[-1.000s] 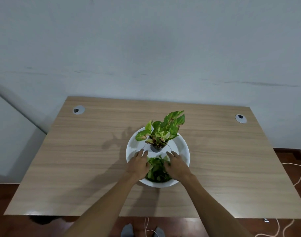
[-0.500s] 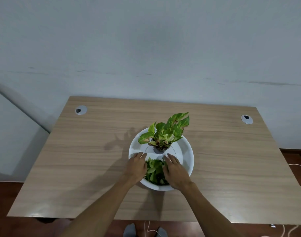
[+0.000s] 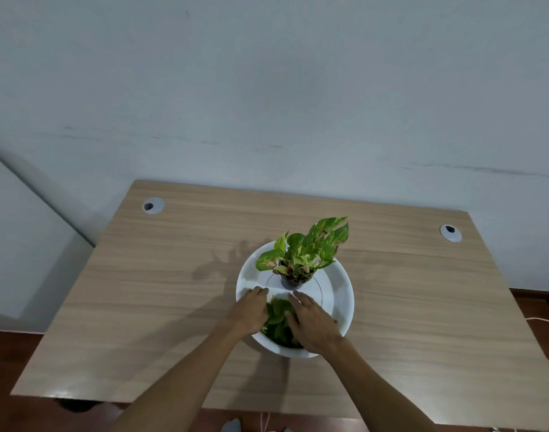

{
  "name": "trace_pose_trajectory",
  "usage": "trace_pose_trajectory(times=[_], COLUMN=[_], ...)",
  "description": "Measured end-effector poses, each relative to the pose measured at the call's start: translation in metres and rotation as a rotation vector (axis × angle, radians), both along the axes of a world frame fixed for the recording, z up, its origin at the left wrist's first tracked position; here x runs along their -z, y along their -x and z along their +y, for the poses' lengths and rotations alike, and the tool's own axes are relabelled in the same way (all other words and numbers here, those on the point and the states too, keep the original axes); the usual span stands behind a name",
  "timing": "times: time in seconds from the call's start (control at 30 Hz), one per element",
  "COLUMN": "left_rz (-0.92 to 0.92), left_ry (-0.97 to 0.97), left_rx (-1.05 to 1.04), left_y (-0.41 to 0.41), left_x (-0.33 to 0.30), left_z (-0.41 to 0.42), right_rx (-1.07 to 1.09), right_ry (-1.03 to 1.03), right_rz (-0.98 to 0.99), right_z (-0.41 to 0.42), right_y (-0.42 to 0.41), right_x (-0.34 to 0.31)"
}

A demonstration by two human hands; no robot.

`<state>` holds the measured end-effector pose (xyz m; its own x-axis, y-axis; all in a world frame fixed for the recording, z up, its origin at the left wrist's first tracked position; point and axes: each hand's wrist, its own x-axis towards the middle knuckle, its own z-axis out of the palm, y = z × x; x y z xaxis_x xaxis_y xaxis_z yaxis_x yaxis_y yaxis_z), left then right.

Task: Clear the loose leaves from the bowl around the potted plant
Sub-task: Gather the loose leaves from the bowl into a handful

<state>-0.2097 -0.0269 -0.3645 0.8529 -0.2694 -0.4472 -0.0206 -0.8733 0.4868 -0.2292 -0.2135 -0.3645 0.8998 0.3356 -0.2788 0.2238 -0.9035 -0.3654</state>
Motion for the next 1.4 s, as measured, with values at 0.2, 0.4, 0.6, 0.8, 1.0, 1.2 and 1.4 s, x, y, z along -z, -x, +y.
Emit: trace_pose_trajectory(times=[0.2, 0.4, 0.6, 0.8, 1.0, 1.2, 1.4], left_rz=[0.003, 0.029, 0.071, 0.118, 0.143, 0.110, 0.186], left_ry=[0.051, -0.024, -0.089, -0.168, -0.133, -0.074, -0.147], left_rx=[-0.097, -0.047, -0.042, -0.016, -0.046, -0.023, 0.021], left_y=[-0.020, -0.016, -0.012, -0.009, -0.013, -0.030, -0.043], left_x=[-0.010, -0.021, -0.027, -0.020, -0.015, -0.027, -0.033], left_z=[-0.018, -0.033, -0.024, -0.035, -0.033, -0.019, -0.023], right_rx=[-0.269, -0.309, -0.016, -0.146, -0.203, -0.111, 0.033], right_ry=[0.070, 0.027, -0.012, 0.099, 0.080, -0.032, 0.088], right_rz=[0.021, 0.026, 0.169, 0.186, 0.195, 0.186, 0.339], right_z=[0.004, -0.031, -0.077, -0.053, -0.032, -0.046, -0.059], right_y=[-0.026, -0.010, -0.027, -0.029, -0.003, -0.033, -0.063], right_x=[-0.006, -0.011, -0.032, -0.019, -0.008, -0.028, -0.029])
